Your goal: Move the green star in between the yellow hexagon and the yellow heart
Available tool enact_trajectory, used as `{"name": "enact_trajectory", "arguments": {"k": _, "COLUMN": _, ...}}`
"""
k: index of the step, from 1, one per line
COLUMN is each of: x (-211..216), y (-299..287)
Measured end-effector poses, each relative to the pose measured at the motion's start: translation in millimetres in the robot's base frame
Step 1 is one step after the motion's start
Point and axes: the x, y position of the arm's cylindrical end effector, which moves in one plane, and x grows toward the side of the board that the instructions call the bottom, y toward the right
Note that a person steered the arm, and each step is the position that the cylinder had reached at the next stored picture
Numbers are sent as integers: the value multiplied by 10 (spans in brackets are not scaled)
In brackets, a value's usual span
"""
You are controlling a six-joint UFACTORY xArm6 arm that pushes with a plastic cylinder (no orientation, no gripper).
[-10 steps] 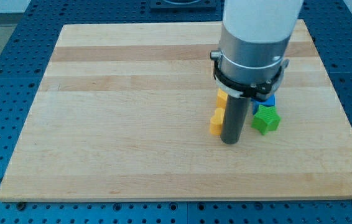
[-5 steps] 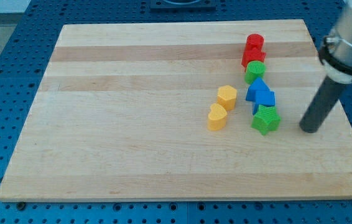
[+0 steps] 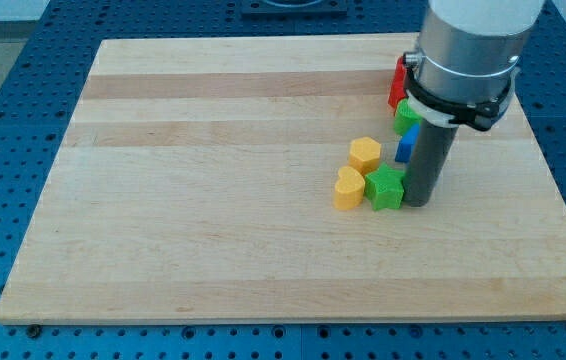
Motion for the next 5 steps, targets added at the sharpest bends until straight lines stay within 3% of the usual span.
{"name": "enact_trajectory", "arguments": {"k": 3, "x": -61, "y": -46}}
{"name": "enact_trajectory", "arguments": {"k": 5, "x": 52, "y": 320}}
